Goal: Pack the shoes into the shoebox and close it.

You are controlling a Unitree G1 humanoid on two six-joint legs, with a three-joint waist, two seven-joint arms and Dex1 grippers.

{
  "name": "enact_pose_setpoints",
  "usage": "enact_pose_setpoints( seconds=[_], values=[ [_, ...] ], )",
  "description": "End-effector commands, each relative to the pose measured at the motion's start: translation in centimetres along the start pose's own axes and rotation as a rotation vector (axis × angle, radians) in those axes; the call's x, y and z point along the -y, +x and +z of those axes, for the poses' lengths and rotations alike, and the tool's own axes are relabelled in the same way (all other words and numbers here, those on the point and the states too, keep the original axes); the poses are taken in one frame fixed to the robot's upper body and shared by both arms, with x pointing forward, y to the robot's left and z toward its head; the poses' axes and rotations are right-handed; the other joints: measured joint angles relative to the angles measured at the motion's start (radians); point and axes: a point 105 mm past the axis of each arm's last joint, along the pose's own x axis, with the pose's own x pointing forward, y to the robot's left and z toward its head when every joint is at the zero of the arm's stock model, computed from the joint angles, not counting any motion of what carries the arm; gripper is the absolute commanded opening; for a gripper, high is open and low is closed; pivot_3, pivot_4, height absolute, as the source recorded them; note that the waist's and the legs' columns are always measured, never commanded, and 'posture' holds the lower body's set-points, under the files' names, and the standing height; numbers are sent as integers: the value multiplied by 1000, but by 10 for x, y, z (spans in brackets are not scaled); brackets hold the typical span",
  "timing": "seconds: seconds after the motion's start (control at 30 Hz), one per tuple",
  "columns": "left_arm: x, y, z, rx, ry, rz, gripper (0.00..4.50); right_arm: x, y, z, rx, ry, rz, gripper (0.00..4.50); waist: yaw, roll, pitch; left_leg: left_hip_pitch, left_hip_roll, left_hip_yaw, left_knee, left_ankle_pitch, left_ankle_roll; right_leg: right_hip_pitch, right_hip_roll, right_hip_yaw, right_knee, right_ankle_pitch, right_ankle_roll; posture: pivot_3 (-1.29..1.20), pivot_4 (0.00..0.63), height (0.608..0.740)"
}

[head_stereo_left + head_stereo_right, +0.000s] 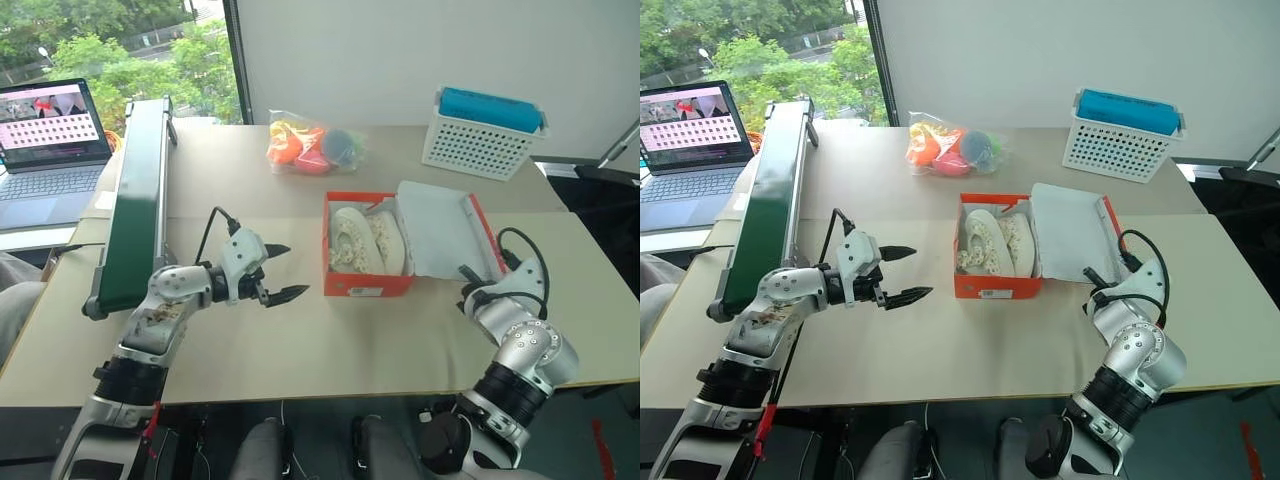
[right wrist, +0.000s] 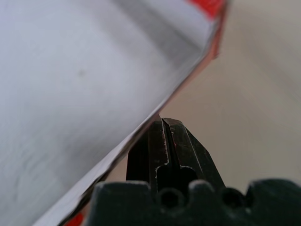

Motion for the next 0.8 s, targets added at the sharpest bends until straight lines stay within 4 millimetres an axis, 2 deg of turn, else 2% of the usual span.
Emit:
enact_pose_setpoints(
  seconds=[0.03, 0.07, 0.1, 0.17, 0.23, 0.27, 0.33, 0.47, 0.53, 0.63, 0.77, 0.8],
  values=[
    [-3, 0, 11, 28, 47, 5, 4500, -54, -12, 12, 98, 166, 279, 64, -2, 0, 0, 0, 0, 0, 0, 0, 0, 0, 0, 0, 0, 0, 0, 0, 150, 699],
    [-3, 0, 11, 27, 48, 6, 4500, -68, -20, 18, 120, 181, 377, 64, -4, 1, 0, 0, 0, 0, 0, 0, 0, 0, 0, 0, 0, 0, 0, 0, 150, 699],
    [-3, 0, 11, 26, 51, 9, 4500, -93, -35, 23, 126, 203, 543, 64, -7, 1, 0, 0, 0, 0, 0, 0, 0, 0, 0, 0, 0, 0, 0, 0, 150, 699],
    [-5, 0, 10, 25, 48, 31, 4500, -135, -76, 36, 157, 241, 859, 64, -16, 3, 1, 1, 1, 0, 0, 0, 0, 0, 1, 1, 0, 0, 0, 0, 150, 699],
    [-6, 0, 9, 20, 51, 35, 4500, -156, -110, 40, 164, 203, 1067, 64, -22, 4, 1, 1, 1, 0, -1, 0, 0, 0, 1, 1, 1, 0, 0, 0, 150, 699],
    [-6, 1, 9, 18, 51, 38, 4500, -168, -129, 33, 136, 114, 1174, 64, -24, 5, 1, 1, 1, 0, -1, 0, 0, 0, 1, 1, 1, 0, 0, 0, 150, 699],
    [-6, 2, 10, 19, 53, 41, 4500, -180, -148, 12, 58, -50, 1284, 64, -28, 5, 1, 1, 2, 0, -1, 0, 0, 0, 1, 1, 1, 0, 0, 0, 150, 699],
    [-7, 3, 12, 24, 54, 42, 4500, -186, -145, -19, -69, -239, 1282, 64, -20, 4, 0, 2, 1, -1, -1, 0, 0, 1, 1, 0, 1, 0, 0, 0, 150, 699],
    [-7, 4, 12, 24, 54, 43, 4500, -187, -134, -38, -138, -391, 1229, 64, -11, 4, 0, 2, 0, -1, 0, 0, 0, 1, 0, 0, 0, 0, 0, 0, 150, 699],
    [-7, 3, 13, 23, 53, 44, 4500, -181, -95, -57, -208, -537, 1051, 64, -7, 4, 0, 2, 0, 0, 0, 0, 1, 1, -1, 1, 0, 0, 0, 0, 150, 699],
    [-7, 2, 12, 21, 50, 49, 4500, -186, -70, -64, -188, -668, 967, 64, -3, 4, 0, 2, 0, 1, 0, 0, 0, 0, 0, 1, 0, 0, 0, 0, 150, 699],
    [-7, 1, 12, 20, 49, 53, 4500, -187, -58, -68, -198, -687, 922, 64, -4, 4, 0, 1, 0, 1, 0, 0, 0, 0, 0, 1, 0, 0, 0, 0, 150, 699]
  ],
)
